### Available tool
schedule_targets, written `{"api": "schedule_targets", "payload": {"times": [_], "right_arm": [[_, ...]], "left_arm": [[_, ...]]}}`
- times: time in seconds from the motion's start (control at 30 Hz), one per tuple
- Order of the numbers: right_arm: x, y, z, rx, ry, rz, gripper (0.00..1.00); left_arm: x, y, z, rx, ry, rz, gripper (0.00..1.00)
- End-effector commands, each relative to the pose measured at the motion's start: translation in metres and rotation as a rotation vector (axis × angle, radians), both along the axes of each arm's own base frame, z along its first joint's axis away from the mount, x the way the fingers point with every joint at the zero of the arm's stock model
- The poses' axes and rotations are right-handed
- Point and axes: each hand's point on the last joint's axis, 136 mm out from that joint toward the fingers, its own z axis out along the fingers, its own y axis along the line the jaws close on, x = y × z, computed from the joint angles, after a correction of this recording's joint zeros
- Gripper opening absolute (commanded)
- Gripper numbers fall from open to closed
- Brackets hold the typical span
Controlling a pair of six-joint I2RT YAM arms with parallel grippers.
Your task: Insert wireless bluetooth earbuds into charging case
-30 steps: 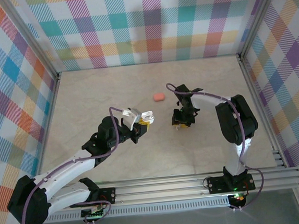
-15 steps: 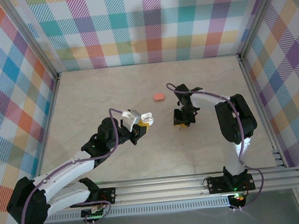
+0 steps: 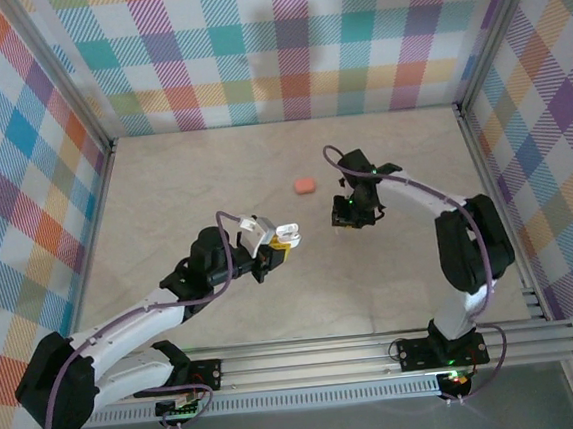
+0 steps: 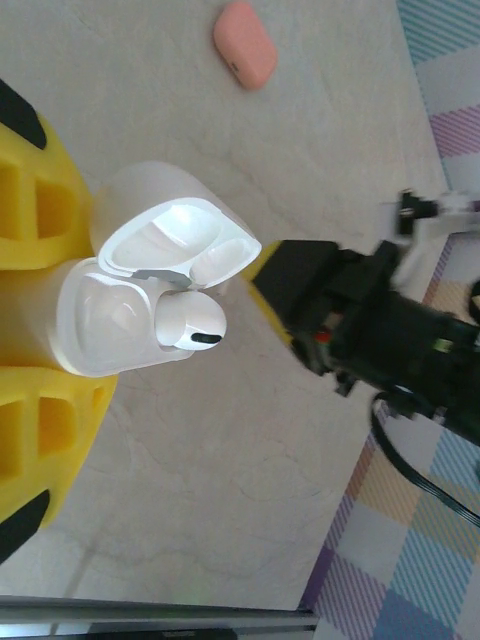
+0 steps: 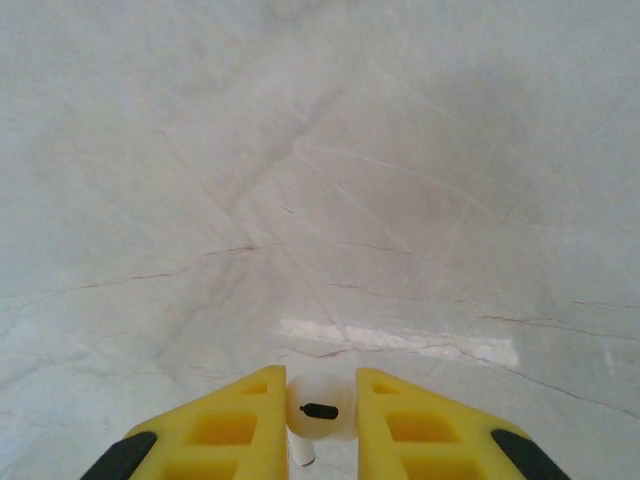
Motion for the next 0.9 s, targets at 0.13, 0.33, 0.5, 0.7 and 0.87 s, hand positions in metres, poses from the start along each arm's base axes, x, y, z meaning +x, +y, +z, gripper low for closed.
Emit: {"api": "schedule_targets", "payload": {"times": [0.13,0.33,0.5,0.7,0.87], "right_arm": [[0.001,0.0,0.071,0.085,-0.255,0.022,0.19],[-0.01,0.008,0.142,0.192,-0.521,0.075,0.17],[-0.028,0.023,0.194,0.287,-0.716,0.141,0.15],[-0.044,0.043,0.227,0.371,-0.872,0.193,0.15],[-0.051,0.063,0.23,0.406,-0.926,0.245,0.14]], "left_arm": [[0.013,-0.014,0.027,-0.082,-0.123,-0.03,0.0],[0.022,-0.029,0.044,-0.134,-0.183,-0.06,0.0],[0.031,-0.035,0.058,-0.155,-0.232,-0.033,0.0],[0.04,-0.039,0.07,-0.159,-0.271,0.045,0.0],[0.042,-0.045,0.081,-0.163,-0.291,0.094,0.0]]}}
